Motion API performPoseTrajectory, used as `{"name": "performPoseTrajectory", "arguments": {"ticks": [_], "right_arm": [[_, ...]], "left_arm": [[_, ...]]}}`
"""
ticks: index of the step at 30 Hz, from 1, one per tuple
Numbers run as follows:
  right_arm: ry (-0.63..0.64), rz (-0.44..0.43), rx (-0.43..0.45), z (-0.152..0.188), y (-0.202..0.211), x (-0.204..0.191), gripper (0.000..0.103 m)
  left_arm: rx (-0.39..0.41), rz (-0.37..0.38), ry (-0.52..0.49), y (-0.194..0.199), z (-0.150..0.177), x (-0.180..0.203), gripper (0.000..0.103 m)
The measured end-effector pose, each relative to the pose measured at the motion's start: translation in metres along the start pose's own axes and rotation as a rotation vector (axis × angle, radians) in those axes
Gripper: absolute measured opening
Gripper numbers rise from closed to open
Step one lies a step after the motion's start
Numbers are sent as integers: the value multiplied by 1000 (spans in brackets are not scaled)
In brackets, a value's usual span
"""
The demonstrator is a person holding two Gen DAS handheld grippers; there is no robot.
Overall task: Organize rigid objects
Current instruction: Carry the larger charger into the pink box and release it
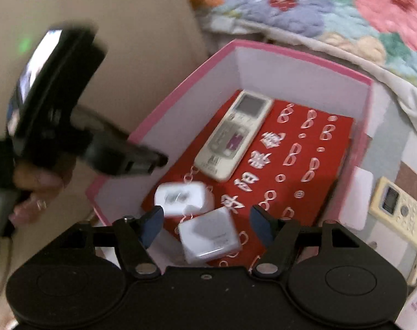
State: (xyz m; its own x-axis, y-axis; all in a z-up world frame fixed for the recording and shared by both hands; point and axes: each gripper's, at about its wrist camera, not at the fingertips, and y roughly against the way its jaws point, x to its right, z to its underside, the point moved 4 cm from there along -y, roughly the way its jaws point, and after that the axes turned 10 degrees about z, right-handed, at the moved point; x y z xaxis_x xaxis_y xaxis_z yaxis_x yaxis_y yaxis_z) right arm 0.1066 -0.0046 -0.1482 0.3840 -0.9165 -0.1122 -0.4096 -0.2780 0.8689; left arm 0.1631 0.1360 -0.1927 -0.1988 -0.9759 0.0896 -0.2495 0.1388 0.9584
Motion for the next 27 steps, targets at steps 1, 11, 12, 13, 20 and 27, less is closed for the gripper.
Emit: {"name": "performPoseTrajectory", "arguments": {"ticks": [1,11,12,13,20,27], "right_arm": [[-18,-6,13,0,6,6,74],[-154,158,197,26,97,83,77],[-154,201,214,32,101,91,83],[-156,224,222,35,104,99,86],[-275,362,90,56,90,164,88],[-543,354,-129,116,53,201,87]], "left_arm": [[0,1,1,0,0,0,6],[6,-5,30,1,0,0,5],[7,-6,32,1,0,0,5],[7,-8,31,1,0,1,5],[1,-22,35,0,0,2,6],[-1,-34,37,-1,-2,4,6]]}}
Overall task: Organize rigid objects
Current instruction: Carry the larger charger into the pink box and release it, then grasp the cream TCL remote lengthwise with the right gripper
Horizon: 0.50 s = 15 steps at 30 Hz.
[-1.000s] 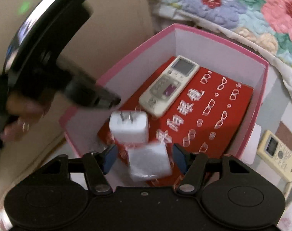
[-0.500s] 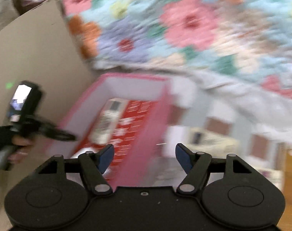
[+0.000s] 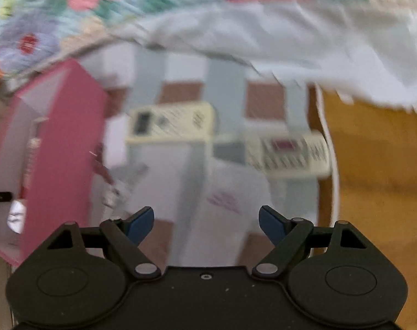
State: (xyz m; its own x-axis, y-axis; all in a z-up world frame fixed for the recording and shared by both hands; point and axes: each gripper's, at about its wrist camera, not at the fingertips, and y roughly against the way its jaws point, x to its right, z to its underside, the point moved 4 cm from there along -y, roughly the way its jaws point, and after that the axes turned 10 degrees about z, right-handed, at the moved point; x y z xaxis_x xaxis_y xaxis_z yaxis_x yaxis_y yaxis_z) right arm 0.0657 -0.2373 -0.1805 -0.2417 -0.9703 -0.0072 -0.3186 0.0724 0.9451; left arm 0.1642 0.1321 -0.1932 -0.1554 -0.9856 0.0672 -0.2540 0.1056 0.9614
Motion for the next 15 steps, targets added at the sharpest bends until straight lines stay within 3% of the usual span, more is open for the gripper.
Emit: {"name": "performPoseTrajectory", "arguments": {"ticks": [3,7,9,10,13,14,15], "right_arm": [[-57,0,-54,13,-17,9,81],[-85,-39,-54,15,-26,8,73],[-93,-46,-45,15,-32,4,55],[-90,-33,-40,16,-36,4,53],[-100,-89,14,19,-35,4,34],[-93,-111,31,18,-32,1,22],[-85,-133,49,19,-28,-1,21]], "left_arm": [[2,-2,2,0,0,0,6],[5,0,7,0,1,-1,6],[5,0,7,0,1,-1,6],[5,1,6,0,1,-2,6],[3,0,5,0,1,-2,6],[3,0,5,1,1,-2,6],[3,0,5,1,1,-1,6]]}}
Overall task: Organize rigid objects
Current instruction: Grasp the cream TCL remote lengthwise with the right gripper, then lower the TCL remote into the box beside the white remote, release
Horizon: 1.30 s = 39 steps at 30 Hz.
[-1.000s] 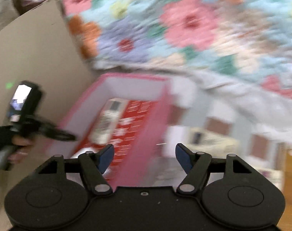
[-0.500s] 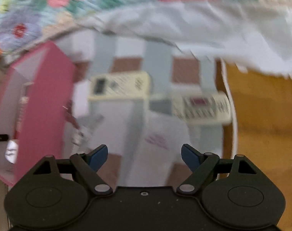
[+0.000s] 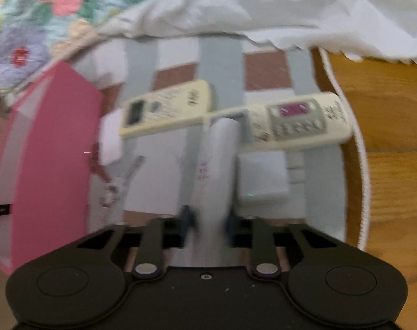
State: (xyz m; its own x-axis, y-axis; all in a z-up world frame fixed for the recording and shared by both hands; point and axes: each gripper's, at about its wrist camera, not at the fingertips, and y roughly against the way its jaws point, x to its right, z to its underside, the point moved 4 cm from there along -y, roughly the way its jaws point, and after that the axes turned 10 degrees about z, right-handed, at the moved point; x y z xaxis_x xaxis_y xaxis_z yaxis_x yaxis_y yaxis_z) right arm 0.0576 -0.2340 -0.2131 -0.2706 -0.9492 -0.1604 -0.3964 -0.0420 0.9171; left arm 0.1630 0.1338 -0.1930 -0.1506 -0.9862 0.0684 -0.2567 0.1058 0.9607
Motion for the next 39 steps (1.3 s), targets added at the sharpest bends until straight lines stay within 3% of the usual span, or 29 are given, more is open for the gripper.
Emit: {"name": "performPoseTrajectory", "arguments": {"ticks": [4,7,9,14,18,24,28,32,35,39], "right_arm": [[41,-11,12,4,2,-12,20],[112,50,30,11,0,-27,21],[142,47,37,13,2,-35,20],[83,-45,39,14,11,-38,20],[162,-103,85,17,37,-60,21],[200,-339,183,10,93,-110,21],[225,-448,144,3,101,-147,21],[254,-437,99,-4,77,-188,21],[294,-382,71,-8,50,-219,21],[508,-135,153,5,23,-259,20]], "left_arm": [[-1,0,-1,0,0,0,6],[-2,3,1,0,0,0,6],[-4,4,-1,0,0,0,6],[-2,9,5,0,-1,-1,6],[3,27,16,1,0,-4,5],[5,32,0,3,2,-4,5],[6,34,-1,3,2,-4,5],[6,32,-5,3,2,-4,5],[2,35,-7,2,1,-4,5],[-1,46,-5,2,0,-5,5]]}}
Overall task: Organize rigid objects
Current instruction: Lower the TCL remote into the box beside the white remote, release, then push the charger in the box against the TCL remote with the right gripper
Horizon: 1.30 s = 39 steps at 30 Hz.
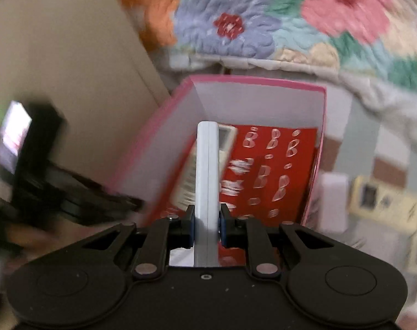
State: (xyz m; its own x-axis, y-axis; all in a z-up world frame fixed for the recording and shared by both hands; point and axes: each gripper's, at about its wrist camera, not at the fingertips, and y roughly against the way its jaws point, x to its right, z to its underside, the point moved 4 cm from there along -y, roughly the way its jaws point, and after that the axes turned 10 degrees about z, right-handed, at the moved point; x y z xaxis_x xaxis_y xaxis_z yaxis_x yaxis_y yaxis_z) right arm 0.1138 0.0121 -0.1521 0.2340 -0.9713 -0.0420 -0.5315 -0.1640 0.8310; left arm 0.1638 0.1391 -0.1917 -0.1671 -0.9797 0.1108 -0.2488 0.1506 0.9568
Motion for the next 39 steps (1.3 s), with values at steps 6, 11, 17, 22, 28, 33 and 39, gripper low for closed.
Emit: {"name": "performPoseTrajectory", "arguments": {"ticks": [6,11,17,22,28,33,39], "right_arm": [[152,286,0,-5,-39,-13,20],[247,417,-4,-8,-51,-13,24],[-96,-63,-51,-14,-24,28,37],[-100,-143,-6,-8,11,49,33],[-30,-277,-48,10,16,29,22],[27,-285,-102,15,-4,-5,12],[150,-147,-240,16,-39,-32,2]], "left_arm": [[-13,2,-13,-1,-2,0,5],[-21,-3,-20,-2,-3,1,5],[-20,-5,-19,-2,-3,2,5],[-21,-5,-16,-2,-3,2,5],[-11,-1,-8,2,-3,0,5],[-11,-2,-10,3,-2,0,5],[-15,2,-14,4,-4,0,5]]}}
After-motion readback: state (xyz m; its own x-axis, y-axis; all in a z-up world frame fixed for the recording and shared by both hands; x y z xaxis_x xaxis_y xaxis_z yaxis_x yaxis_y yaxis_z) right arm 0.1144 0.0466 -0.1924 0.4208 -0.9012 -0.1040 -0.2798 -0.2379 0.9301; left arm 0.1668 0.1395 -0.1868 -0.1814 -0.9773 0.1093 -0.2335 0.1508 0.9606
